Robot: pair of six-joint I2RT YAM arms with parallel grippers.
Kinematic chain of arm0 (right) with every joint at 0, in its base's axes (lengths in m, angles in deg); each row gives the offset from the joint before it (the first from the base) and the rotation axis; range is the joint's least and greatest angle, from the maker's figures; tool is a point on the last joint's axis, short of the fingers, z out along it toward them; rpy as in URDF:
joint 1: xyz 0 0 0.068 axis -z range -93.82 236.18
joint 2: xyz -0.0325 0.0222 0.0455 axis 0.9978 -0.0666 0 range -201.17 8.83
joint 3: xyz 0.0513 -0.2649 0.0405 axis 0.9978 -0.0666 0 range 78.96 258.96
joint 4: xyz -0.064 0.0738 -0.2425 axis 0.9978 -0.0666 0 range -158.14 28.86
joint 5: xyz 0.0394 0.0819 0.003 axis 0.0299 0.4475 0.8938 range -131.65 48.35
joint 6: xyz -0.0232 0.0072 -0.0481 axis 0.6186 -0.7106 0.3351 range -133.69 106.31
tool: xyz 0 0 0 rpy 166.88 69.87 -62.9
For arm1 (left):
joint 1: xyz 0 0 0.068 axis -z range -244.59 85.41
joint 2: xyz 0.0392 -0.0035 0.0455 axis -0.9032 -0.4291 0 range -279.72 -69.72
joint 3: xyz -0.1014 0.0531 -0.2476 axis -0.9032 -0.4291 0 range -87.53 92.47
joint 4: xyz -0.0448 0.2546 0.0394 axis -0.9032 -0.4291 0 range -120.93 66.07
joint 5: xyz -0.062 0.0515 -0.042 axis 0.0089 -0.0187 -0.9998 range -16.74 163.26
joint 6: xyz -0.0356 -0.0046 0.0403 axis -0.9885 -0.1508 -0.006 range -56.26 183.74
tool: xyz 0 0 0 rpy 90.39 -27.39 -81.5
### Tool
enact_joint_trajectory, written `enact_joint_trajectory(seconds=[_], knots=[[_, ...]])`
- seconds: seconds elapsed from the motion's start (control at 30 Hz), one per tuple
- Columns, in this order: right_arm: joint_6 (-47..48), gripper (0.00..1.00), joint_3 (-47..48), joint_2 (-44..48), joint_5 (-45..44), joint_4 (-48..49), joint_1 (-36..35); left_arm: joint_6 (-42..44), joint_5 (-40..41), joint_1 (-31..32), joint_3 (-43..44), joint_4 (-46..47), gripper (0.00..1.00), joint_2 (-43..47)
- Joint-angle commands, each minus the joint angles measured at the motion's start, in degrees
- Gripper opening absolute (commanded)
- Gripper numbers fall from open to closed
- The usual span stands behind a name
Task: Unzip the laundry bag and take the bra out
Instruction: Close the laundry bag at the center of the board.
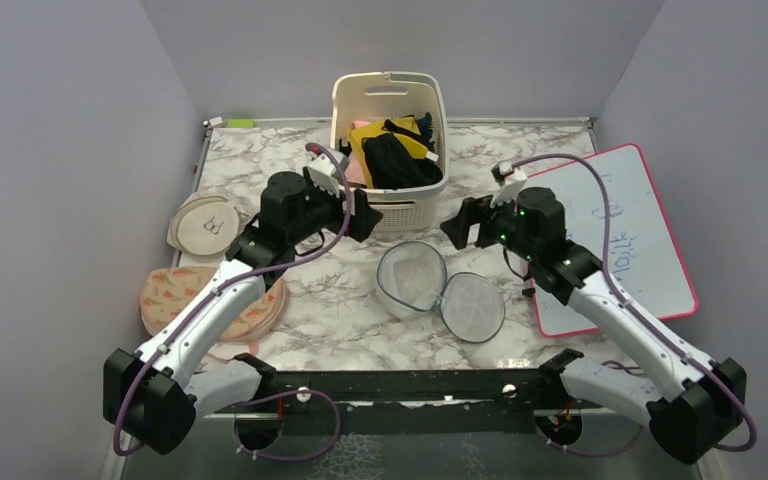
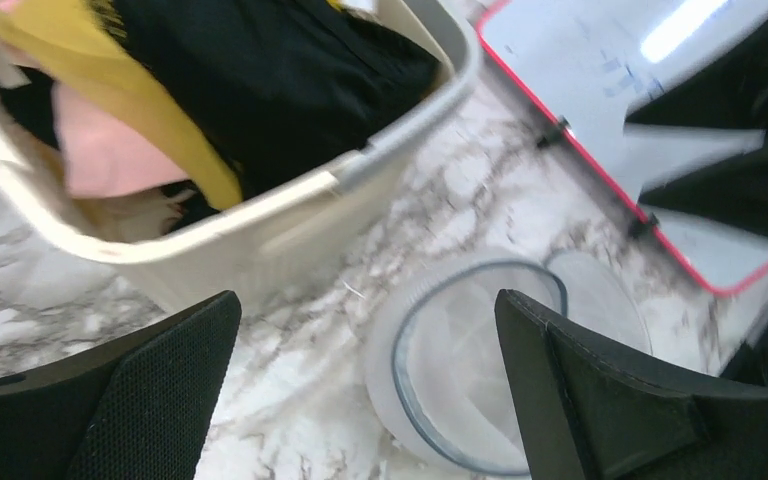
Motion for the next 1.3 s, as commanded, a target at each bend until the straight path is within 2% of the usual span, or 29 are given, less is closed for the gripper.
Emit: enact_joint_trajectory(seconds=[0.0,0.1,0.2,0.37,0.47,0.57,0.63,0.77,0.9,1.0,1.13,1.2,1.27], knots=[[-0.2,0.83,5.0,8.8,-10.2,-3.6,0.2,9.3,-4.5,7.2,-5.7,3.7,0.93,3.5],[1.1,0.86,7.7,13.2,-11.3,-5.0,0.2,18.7,-0.2,16.8,-9.0,6.5,0.92,4.4],[2.9,0.88,10.8,15.8,-11.2,-6.9,0.2,24.7,3.1,25.0,-11.1,10.1,0.96,2.8],[4.5,0.90,14.6,19.4,-11.7,-9.3,0.2,33.7,6.5,37.2,-9.9,11.7,0.97,-4.5],[4.8,0.91,14.5,22.2,-11.3,-8.5,0.2,40.6,11.1,44.2,-9.0,12.1,0.97,-10.1],[5.0,0.91,14.0,24.4,-11.5,-8.1,0.2,46.9,17.1,49.8,-9.4,16.3,0.99,-15.2],[5.4,0.91,13.3,25.4,-11.4,-8.1,0.2,51.0,19.6,52.0,-9.4,18.8,0.99,-18.9],[6.0,0.92,13.9,26.0,-12.2,-9.0,0.2,59.2,24.5,55.8,-6.5,17.5,0.99,-27.7],[6.7,0.92,13.7,27.2,-12.8,-9.8,0.2,66.6,31.1,57.9,-5.3,19.9,0.98,-35.5],[6.8,0.93,13.6,27.9,-12.9,-10.6,0.2,69.8,32.9,58.1,-4.9,22.8,0.93,-38.5],[6.9,0.93,13.0,28.5,-13.3,-10.5,0.2,72.2,34.5,58.2,-3.2,24.1,0.83,-42.2],[7.0,0.93,13.4,28.5,-13.3,-11.0,0.2,73.2,35.3,58.2,-3.1,25.3,0.74,-43.5],[7.3,0.93,13.0,29.0,-13.5,-10.6,0.2,74.2,37.0,58.2,-3.4,27.9,0.59,-44.8]])
